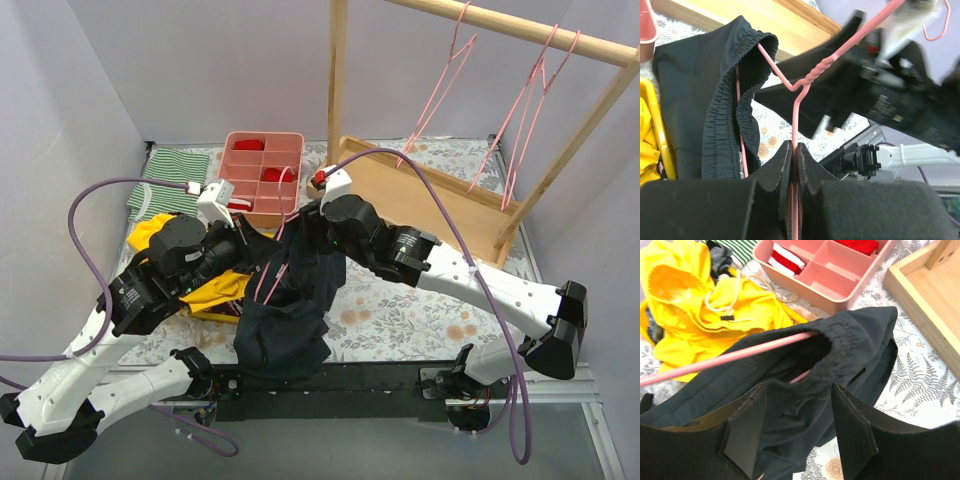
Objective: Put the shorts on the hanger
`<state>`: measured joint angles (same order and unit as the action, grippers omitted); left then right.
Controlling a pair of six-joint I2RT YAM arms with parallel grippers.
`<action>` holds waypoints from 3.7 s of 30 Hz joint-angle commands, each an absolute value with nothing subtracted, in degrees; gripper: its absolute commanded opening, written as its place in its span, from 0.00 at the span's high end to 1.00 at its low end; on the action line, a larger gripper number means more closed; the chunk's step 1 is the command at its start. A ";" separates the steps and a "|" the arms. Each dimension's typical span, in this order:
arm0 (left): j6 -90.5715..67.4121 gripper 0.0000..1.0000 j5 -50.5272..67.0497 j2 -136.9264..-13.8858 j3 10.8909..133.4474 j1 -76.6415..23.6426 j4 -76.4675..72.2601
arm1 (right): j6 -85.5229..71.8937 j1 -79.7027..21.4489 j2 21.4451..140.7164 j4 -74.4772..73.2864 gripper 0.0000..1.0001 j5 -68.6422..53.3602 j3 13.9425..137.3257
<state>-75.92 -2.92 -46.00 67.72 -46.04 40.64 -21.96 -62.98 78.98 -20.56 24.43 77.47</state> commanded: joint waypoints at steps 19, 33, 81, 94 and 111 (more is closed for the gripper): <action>-66.09 1.00 12.57 -42.54 76.29 -46.14 37.45 | -20.13 -60.03 80.51 -32.08 0.91 35.77 95.98; -70.31 1.00 7.56 -42.54 67.59 -46.23 27.52 | -14.50 -60.21 63.91 -17.96 0.42 10.13 85.96; -66.36 0.40 -2.54 -51.51 76.64 -46.23 49.38 | -27.78 -60.29 79.71 -9.75 0.99 22.23 98.87; -66.09 0.25 -8.79 -49.22 72.43 -46.23 57.57 | -24.79 -60.21 87.45 -15.03 0.99 28.30 112.14; -61.61 0.32 -2.37 -49.92 68.38 -46.23 52.47 | -24.87 -60.21 88.42 -18.02 0.99 28.48 115.75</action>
<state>-63.55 -3.97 -49.45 68.86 -46.00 53.76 -26.15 -60.45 89.03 -21.26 27.07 111.79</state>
